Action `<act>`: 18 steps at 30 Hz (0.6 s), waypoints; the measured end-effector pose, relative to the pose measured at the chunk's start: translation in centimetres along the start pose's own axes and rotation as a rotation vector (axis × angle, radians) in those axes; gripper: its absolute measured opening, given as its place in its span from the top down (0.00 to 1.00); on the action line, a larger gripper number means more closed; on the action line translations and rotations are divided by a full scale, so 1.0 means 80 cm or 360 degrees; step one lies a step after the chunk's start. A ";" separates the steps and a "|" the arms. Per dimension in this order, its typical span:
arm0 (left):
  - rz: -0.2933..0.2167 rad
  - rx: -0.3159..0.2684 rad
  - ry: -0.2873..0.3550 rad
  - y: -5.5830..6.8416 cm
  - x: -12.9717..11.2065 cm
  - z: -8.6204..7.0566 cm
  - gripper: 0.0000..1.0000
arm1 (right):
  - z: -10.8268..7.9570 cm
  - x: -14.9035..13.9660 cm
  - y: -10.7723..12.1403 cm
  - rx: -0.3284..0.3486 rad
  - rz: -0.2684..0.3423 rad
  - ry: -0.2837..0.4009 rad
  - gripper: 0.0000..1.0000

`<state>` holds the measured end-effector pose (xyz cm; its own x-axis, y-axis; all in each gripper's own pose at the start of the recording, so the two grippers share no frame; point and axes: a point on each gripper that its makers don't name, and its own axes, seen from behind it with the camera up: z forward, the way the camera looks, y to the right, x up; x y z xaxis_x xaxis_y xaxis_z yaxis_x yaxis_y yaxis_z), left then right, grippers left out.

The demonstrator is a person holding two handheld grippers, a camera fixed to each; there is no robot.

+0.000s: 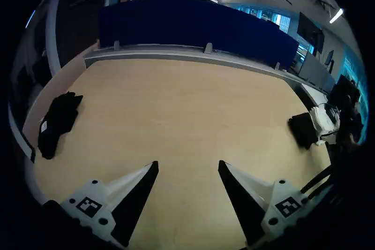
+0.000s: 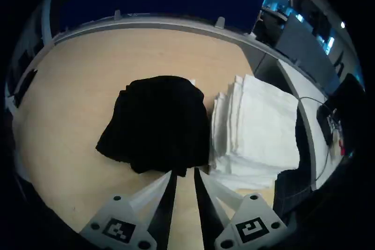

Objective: Fold towel

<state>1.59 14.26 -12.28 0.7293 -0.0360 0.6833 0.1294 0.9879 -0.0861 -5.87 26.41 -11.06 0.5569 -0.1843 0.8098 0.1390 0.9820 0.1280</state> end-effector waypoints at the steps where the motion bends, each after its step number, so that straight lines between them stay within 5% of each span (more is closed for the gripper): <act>1: 0.0000 -0.0002 0.0002 0.000 0.001 0.000 0.05 | -0.001 0.001 0.000 -0.0002 0.0006 0.0007 0.60; 9: -0.0012 -0.0014 0.0015 -0.004 0.004 0.000 0.05 | -0.008 0.017 -0.007 -0.0026 0.0051 0.0091 0.11; 18: -0.0010 -0.0028 0.0034 -0.012 0.006 -0.003 0.05 | -0.019 0.025 -0.016 -0.0048 0.0038 0.0119 0.07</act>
<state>1.98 13.24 -12.01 0.7427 -0.0456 0.6681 0.1457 0.9848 -0.0948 -3.67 24.76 -10.49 0.6199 -0.1648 0.7671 0.1491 0.9846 0.0911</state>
